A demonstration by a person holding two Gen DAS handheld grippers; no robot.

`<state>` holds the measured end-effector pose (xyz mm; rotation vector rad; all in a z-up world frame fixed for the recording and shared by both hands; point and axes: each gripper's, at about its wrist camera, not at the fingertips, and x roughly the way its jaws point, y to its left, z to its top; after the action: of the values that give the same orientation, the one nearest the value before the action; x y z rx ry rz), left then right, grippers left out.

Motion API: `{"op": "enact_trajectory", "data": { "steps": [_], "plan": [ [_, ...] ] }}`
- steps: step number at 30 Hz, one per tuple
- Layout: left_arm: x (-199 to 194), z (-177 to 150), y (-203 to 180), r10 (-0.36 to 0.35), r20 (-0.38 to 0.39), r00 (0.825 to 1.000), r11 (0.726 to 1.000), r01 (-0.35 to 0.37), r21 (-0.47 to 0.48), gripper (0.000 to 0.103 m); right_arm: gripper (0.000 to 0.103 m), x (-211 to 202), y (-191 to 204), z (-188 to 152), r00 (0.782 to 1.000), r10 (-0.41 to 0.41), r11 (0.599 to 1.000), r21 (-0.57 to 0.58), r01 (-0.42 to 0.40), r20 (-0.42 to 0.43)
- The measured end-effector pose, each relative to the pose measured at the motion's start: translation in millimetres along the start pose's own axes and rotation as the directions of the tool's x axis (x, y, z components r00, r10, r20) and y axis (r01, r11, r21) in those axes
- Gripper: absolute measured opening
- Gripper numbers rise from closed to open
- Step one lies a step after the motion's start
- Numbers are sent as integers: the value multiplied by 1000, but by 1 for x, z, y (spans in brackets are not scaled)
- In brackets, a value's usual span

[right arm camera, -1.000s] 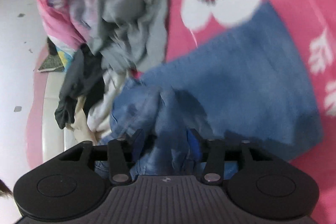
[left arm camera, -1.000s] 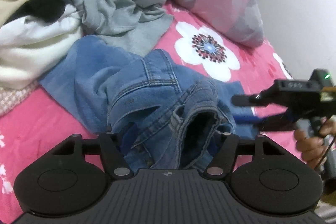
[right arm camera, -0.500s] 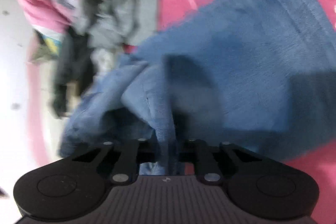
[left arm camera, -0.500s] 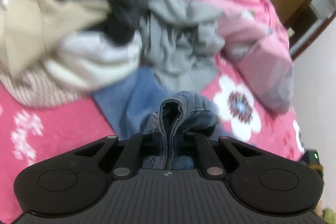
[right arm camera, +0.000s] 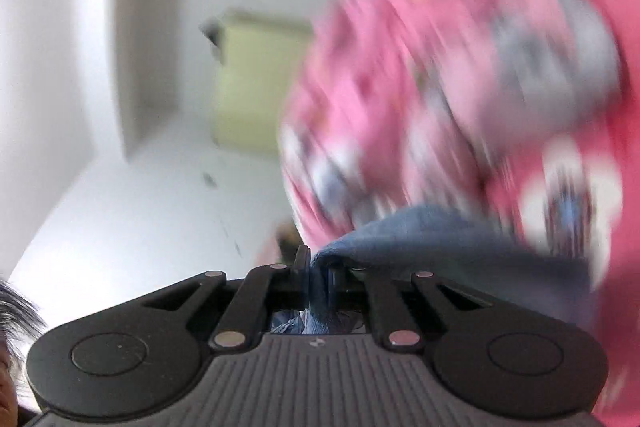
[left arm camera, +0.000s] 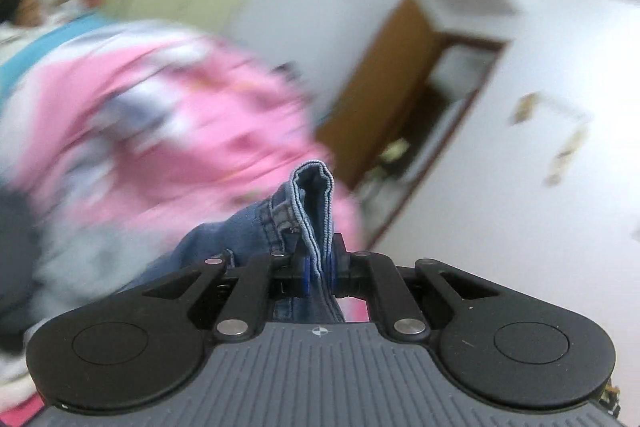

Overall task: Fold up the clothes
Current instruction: 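Lift the blue jeans up off the bed with both grippers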

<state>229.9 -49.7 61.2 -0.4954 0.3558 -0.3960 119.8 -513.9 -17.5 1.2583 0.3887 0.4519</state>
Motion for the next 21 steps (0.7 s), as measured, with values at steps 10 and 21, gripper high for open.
{"op": "enact_trajectory", "data": {
  "steps": [10, 21],
  "plan": [
    [40, 43, -141, -358, 104, 928, 934, 356, 41, 6, 9, -151, 188, 51, 943, 286, 846, -507, -166, 168],
    [40, -15, -61, -170, -43, 984, 985, 169, -30, 6, 9, -108, 122, 8, 997, 72, 959, -276, -62, 27]
  ]
}}
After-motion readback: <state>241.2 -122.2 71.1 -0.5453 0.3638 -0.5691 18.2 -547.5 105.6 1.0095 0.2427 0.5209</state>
